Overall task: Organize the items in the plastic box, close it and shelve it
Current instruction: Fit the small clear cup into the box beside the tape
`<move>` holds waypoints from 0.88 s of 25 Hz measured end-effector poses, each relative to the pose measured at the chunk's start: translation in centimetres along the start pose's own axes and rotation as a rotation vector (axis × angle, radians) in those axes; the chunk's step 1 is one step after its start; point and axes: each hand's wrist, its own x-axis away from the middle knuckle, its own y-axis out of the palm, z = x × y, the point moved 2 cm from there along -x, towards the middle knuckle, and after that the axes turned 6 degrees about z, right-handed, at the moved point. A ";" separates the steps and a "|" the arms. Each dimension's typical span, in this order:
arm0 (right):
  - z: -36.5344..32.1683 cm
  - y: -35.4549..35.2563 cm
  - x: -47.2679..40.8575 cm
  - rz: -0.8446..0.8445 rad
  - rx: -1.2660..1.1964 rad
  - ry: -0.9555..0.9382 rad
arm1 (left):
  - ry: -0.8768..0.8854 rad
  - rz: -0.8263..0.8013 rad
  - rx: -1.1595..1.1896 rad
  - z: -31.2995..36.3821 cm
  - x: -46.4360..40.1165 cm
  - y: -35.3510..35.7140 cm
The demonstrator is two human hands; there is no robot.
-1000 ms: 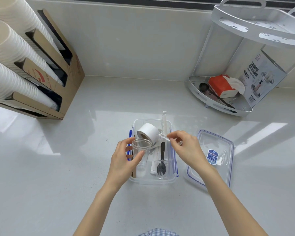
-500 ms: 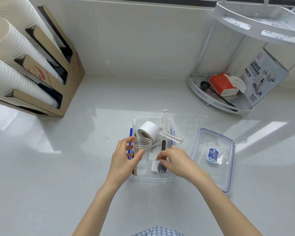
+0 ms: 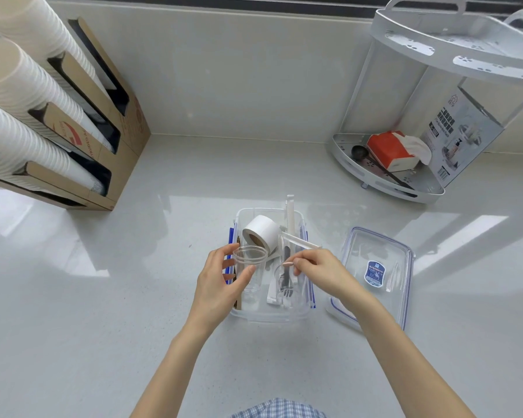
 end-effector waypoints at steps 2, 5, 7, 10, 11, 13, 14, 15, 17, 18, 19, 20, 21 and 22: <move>0.1 -0.7 0.1 0.011 -0.147 0.065 | 0.004 -0.001 0.003 0.1 0.0 0.0; 0.0 -1.6 0.3 -0.034 -0.358 0.118 | 0.019 -0.005 0.003 0.2 0.1 0.1; -0.1 -2.1 0.6 -0.072 -0.460 0.111 | 0.023 -0.009 0.006 0.1 0.1 0.2; -0.3 -2.7 1.0 -0.084 -0.574 0.128 | 0.028 -0.009 0.017 0.2 0.2 0.3; -0.5 -2.8 1.1 -0.093 -0.610 0.131 | 0.029 -0.009 0.018 0.2 0.3 0.3; -0.9 -3.0 1.4 -0.121 -0.669 0.128 | 0.032 -0.009 0.010 0.2 0.3 0.3; -1.1 -3.2 1.5 -0.137 -0.706 0.123 | 0.034 -0.009 0.004 0.2 0.4 0.2; -1.3 -3.3 1.6 -0.146 -0.753 0.119 | 0.034 -0.009 0.003 0.2 0.4 0.2; -1.8 -3.7 1.9 -0.129 -0.862 0.127 | 0.034 -0.008 0.009 0.2 0.4 0.2; -1.9 -3.9 1.9 -0.110 -0.917 0.128 | 0.034 -0.007 0.012 0.3 0.4 0.1; -2.0 -4.1 1.9 -0.080 -0.950 0.124 | 0.033 -0.008 0.013 0.3 0.4 0.1; -2.0 -4.1 1.8 -0.044 -0.941 0.106 | 0.034 -0.011 0.014 0.3 0.4 0.2; -1.9 -4.1 1.6 -0.001 -0.897 0.080 | 0.036 -0.014 0.013 0.3 0.4 0.2; -1.7 -4.0 1.5 0.042 -0.836 0.048 | 0.041 -0.017 0.012 0.4 0.4 0.2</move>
